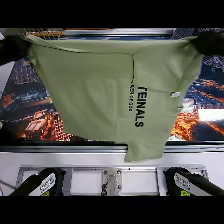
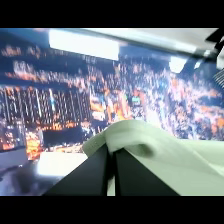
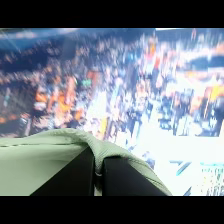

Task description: Fold the clothes and pants, and hang the long-sleeved shirts on hangers.

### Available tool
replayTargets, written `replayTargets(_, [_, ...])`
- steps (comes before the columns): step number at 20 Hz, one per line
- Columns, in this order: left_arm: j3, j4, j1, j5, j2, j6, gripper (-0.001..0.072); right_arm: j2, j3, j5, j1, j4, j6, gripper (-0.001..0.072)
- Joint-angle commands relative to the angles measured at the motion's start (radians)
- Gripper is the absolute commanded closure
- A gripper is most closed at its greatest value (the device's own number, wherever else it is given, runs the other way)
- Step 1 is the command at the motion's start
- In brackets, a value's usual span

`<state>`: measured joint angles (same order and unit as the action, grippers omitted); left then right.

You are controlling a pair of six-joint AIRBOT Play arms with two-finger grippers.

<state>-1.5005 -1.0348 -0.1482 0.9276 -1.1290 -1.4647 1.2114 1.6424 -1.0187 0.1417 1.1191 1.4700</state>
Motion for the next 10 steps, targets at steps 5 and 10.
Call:
replayTargets(5, [-0.102, 0.006, 0.075, -0.145, -0.383, 0.006, 0.0135, 0.283, 0.004, 0.103, 0.021, 0.0, -0.003, 0.018])
replayTargets(10, [0.574, -0.175, -0.187, 0.169, -0.062, -0.1, 0.0136, -0.084, -0.362, -0.104, 0.076, 0.125, -0.004, 0.0183])
